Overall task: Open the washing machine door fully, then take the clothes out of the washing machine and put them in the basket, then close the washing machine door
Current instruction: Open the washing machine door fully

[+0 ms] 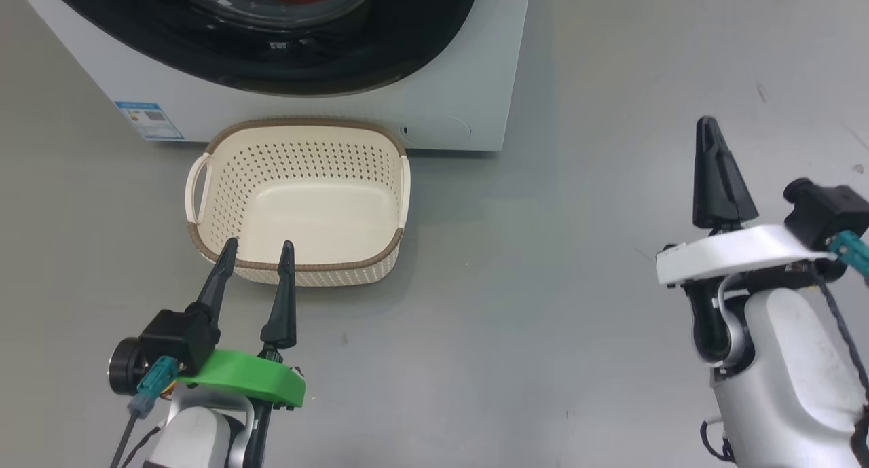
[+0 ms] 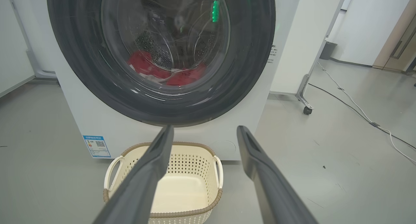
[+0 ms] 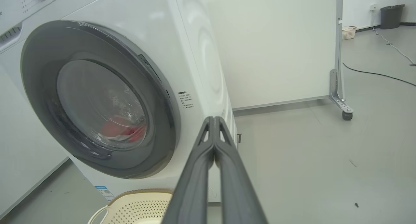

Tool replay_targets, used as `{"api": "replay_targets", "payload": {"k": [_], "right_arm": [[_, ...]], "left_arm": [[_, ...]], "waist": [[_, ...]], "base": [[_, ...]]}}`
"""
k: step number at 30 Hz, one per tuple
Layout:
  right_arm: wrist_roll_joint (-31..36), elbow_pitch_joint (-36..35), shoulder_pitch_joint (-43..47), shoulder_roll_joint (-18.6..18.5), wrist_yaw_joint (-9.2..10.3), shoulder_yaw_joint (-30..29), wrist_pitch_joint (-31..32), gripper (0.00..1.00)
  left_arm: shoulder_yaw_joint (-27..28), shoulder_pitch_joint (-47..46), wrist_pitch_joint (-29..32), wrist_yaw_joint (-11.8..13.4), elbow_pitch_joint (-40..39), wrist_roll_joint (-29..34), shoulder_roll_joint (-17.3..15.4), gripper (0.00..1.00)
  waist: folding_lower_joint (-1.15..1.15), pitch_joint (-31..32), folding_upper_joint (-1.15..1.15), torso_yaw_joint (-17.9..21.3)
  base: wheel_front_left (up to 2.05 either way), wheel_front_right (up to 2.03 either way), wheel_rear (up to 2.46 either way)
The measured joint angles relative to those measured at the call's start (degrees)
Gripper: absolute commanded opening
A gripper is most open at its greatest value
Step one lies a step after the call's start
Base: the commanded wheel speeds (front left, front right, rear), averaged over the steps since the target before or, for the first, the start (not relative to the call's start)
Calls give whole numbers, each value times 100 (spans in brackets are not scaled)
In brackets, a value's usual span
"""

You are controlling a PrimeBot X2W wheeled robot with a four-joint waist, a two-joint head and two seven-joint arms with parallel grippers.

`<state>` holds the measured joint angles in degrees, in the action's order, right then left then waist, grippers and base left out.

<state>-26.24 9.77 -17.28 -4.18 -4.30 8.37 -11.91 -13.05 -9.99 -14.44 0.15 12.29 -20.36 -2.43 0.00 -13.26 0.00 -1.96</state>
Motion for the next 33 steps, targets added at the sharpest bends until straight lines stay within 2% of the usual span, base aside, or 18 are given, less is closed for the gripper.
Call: {"api": "replay_targets", "payload": {"k": [9, 19, 26, 33], "right_arm": [[-839, -198, -1238, -40, -86, -380, 648, 0], [-1774, -234, -2481, -31, -74, -715, 1391, 0], [-2533, -45, -3368, -25, 57, -845, 2072, 0], [-3279, 238, -4122, -10, 330, -893, 2693, 0]], "left_arm": [[-113, -366, 0, -47, -203, -174, 8, 100], [-232, -753, 0, -54, -352, -313, 21, 100], [-279, -978, -1, -55, -361, -382, 36, 100], [-354, -1201, -1, -103, -364, -483, 56, 100]], "waist": [[0, -691, 0, -234], [0, -1330, 0, -468], [1, -1774, 0, -668], [1, -2121, 0, -863]], "base": [[0, 0, 0], [0, 0, 0], [0, 0, 0], [0, 0, 0]]}}
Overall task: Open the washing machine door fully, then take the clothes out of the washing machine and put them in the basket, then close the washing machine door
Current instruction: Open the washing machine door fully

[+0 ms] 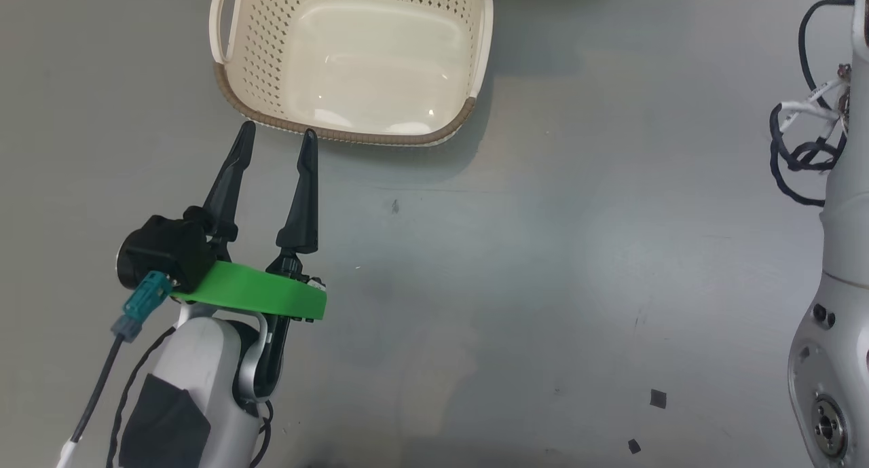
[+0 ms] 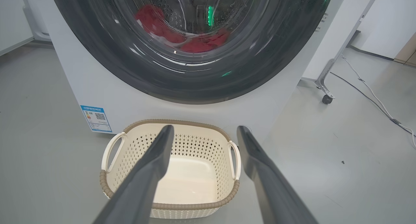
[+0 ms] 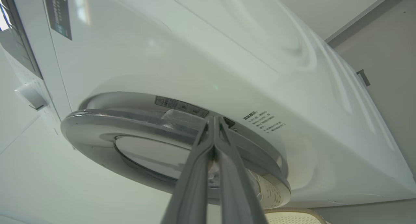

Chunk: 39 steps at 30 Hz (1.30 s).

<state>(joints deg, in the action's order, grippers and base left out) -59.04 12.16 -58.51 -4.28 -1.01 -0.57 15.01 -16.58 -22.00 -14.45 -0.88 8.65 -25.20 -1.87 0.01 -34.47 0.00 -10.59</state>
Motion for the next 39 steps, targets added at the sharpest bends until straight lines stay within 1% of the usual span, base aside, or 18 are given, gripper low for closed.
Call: {"api": "replay_targets", "payload": {"k": [3, 6, 15, 20, 25, 32, 35, 39], "right_arm": [[-252, 154, -313, 1, 125, -7, 216, 0], [-357, 315, -583, 0, 268, -20, 388, 0], [-711, 731, -1318, -8, 579, -84, 748, 0], [-855, 955, -1672, -11, 666, -42, 924, 0], [-894, 1224, -1917, -14, 680, -20, 939, 0], [-1013, 1580, -2206, -16, 761, 22, 992, 0], [-1251, 1739, -2317, -19, 773, 0, 1000, 0], [-1356, 1933, -2463, -23, 780, -3, 1057, 0]], "left_arm": [[-12, -57, 0, 0, 3, -10, 3, 100], [-53, -74, 1, 0, 21, -52, 7, 100], [-118, -170, 0, 0, 62, -153, 22, 100], [-174, -215, 0, 0, 76, -197, 29, 100], [-191, -240, 0, 0, 115, -204, 35, 100], [-218, -245, 0, 0, 132, -254, 37, 100], [-238, -250, 0, 0, 142, -264, 40, 100], [-257, -290, 0, 0, 148, -296, 41, 100]], "waist": [[0, -120, 0, -75], [0, -216, 0, -146], [-1, -412, 0, -346], [0, -494, 0, -429], [-1, -553, 0, -507], [-1, -598, 0, -563], [-1, -614, 0, -589], [-1, -630, 0, -623]], "base": [[0, 0, 0], [0, 0, 0], [0, 0, 0], [0, 0, 0], [0, 0, 0], [0, 0, 0], [0, 0, 0], [0, 0, 0]]}}
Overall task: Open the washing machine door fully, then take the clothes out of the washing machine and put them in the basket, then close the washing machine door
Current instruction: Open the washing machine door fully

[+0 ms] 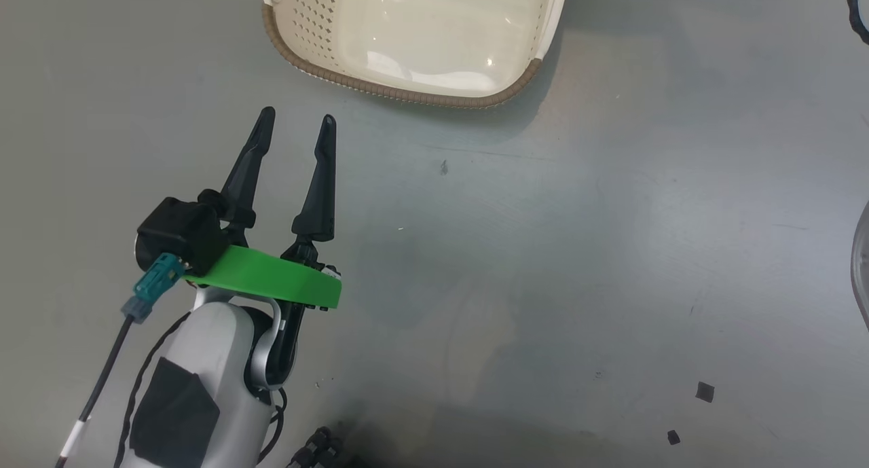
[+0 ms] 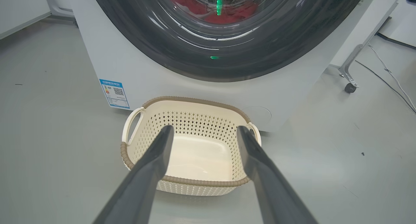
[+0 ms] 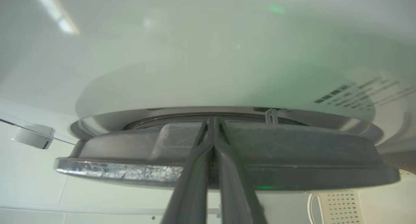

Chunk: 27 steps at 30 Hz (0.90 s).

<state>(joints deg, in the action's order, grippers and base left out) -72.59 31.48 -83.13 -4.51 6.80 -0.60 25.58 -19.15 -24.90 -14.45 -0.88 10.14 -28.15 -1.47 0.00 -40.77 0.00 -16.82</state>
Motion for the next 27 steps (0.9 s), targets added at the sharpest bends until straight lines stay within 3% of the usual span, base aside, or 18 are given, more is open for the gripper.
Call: {"api": "replay_targets", "payload": {"k": [17, 27], "right_arm": [[-866, 982, -399, -155, 43, -110, 489, 0], [-906, 1504, -588, -132, 43, -87, 645, 0]], "left_arm": [[-29, -16, 0, 0, 33, -66, 4, 100], [-25, -18, 0, 0, 44, -64, 5, 100]], "waist": [[0, 26, 0, -35], [0, 75, 0, 8]], "base": [[0, 0, 0], [0, 0, 0]]}}
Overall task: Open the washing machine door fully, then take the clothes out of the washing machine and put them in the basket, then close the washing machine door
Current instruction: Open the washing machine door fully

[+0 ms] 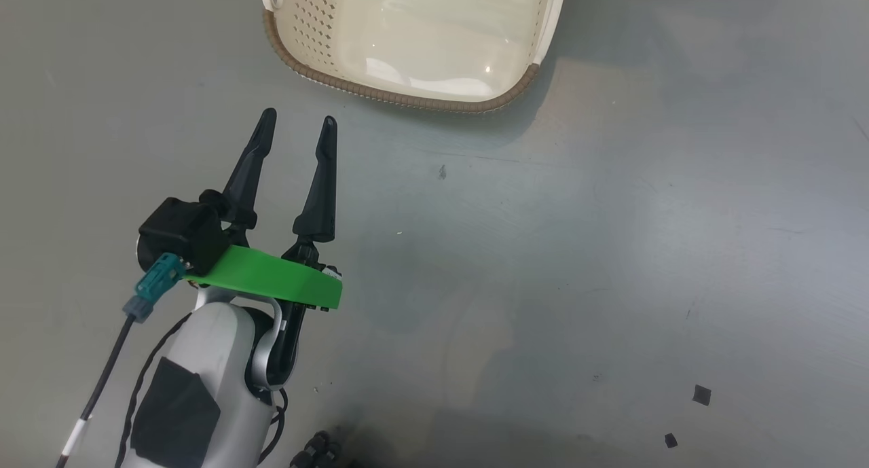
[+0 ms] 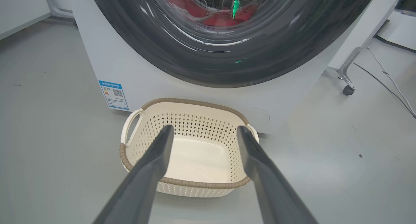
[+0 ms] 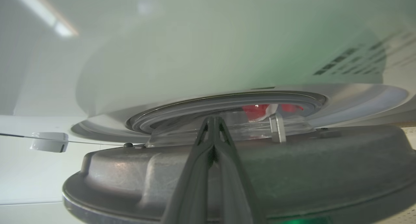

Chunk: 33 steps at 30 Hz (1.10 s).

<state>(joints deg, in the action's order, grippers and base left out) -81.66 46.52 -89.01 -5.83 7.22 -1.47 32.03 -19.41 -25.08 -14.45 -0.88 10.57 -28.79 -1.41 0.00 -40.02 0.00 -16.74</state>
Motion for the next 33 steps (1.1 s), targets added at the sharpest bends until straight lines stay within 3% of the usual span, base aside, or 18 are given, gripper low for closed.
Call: {"api": "replay_targets", "payload": {"k": [33], "right_arm": [[-303, 667, 443, 53, 5, 82, 490, 0]], "left_arm": [[45, 15, 0, 2, 114, 8, 1, 100]], "waist": [[0, 638, 0, 66]], "base": [[0, 0, 0]]}}
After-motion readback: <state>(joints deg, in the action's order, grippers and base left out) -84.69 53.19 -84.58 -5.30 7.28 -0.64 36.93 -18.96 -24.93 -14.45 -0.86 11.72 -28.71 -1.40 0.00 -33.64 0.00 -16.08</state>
